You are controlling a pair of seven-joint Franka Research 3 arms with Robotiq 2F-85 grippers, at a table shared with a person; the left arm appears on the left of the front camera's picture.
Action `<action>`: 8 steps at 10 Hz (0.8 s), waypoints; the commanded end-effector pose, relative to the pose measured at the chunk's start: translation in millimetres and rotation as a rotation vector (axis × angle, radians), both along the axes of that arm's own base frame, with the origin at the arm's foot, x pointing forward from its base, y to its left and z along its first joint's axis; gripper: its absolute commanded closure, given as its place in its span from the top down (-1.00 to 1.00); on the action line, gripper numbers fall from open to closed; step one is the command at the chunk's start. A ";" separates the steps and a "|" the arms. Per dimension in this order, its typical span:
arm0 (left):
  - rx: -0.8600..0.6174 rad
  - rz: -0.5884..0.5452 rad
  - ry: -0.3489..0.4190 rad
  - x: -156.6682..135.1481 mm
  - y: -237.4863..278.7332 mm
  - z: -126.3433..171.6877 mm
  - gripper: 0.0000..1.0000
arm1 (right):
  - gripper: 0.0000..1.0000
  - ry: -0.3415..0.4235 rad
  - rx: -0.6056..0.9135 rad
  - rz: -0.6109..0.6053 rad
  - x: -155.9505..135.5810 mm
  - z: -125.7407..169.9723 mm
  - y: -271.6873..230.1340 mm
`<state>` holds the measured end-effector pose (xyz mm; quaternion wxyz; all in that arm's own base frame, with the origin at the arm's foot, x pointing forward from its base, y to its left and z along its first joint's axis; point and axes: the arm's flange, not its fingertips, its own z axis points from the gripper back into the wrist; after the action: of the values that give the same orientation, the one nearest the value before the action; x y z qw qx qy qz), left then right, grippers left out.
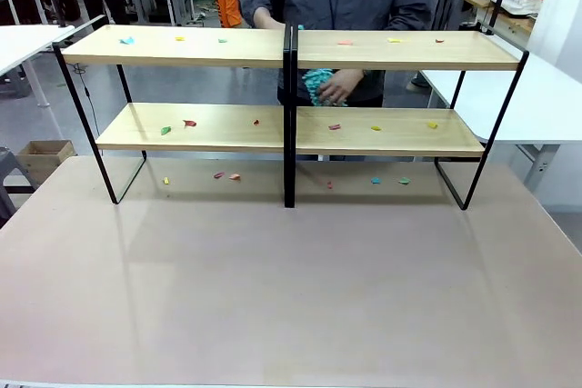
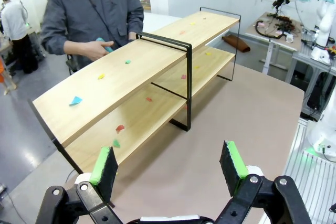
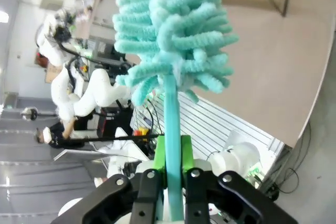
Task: Clean the shelves.
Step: Clean a randomly selected level of the Shelf with the Duster.
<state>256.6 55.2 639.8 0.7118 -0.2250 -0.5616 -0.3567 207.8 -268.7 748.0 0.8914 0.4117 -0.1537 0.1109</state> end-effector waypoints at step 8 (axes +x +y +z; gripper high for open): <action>-0.002 -0.007 0.000 0.9 -0.2 -1.5 1.00 | -0.75 0.001 -0.299 0.570 -64.1 -83.2 245.3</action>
<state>256.8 55.0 639.5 0.7119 -0.2254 -0.5613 -0.3568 138.4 13.9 640.4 0.8603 0.2810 0.0318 0.4241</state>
